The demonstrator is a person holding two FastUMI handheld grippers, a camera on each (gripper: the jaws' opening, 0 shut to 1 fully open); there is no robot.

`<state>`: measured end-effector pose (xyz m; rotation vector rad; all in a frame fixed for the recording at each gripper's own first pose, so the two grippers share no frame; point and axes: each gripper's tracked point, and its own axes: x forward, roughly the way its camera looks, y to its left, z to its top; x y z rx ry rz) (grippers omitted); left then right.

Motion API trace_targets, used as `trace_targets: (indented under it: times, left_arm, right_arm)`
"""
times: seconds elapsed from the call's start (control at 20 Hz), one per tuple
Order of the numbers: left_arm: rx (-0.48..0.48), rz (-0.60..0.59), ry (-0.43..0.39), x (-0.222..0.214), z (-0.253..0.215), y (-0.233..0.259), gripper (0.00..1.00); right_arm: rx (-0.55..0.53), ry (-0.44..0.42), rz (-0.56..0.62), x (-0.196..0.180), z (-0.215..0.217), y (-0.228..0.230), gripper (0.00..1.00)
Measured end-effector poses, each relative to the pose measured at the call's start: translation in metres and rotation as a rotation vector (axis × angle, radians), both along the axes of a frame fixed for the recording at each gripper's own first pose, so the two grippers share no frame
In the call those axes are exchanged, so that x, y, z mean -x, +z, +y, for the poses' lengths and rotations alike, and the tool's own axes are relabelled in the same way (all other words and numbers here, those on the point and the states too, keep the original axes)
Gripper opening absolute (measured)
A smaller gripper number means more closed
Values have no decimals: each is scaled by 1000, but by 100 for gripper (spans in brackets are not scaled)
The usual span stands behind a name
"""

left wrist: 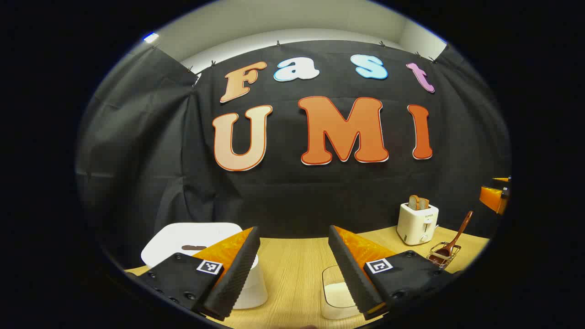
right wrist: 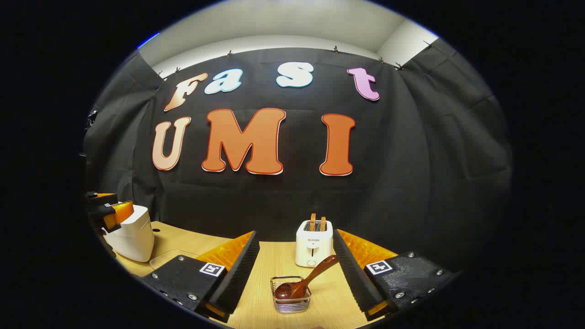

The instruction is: Close the left gripper, press the button to open the rice cooker; take a wooden spoon from the chopstick holder with the right hand, scoop a spoonful of rice and pour it into the rice cooker, then put the wooden spoon back into the chopstick holder.

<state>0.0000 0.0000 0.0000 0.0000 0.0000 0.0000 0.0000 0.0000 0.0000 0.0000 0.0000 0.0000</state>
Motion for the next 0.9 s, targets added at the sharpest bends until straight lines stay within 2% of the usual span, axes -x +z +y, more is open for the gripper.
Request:
trace_targets:
  times: [0.05, 0.15, 0.2, 0.25, 0.4, 0.5, 0.55, 0.9]
  left_arm:
    - [-2, 0, 2, 0, -1, 1, 96]
    - [1, 0, -4, 0, -2, 4, 98]
    - [5, 0, -6, -1, -2, 5, 95]
    - [8, 0, -7, -1, -1, 7, 95]
    - [22, 7, -16, 0, -1, 7, 98]
    - [28, 18, -16, 0, -1, 3, 95]
    - [27, 23, -12, -1, 0, 1, 100]
    - [20, 11, 4, -2, 13, 14, 95]
  right_arm:
    - [5, 0, -1, -1, 0, 1, 96]
    - [12, 3, -5, -1, 1, 3, 96]
    - [14, 7, -7, 0, 1, 4, 92]
    - [14, 11, -9, 1, 3, 6, 96]
    - [15, 15, -10, 1, 4, 6, 96]
    - [16, 17, -7, 1, 4, 5, 96]
    - [14, 21, -7, 1, 5, 5, 96]
    - [25, 3, -12, 2, -2, 10, 96]
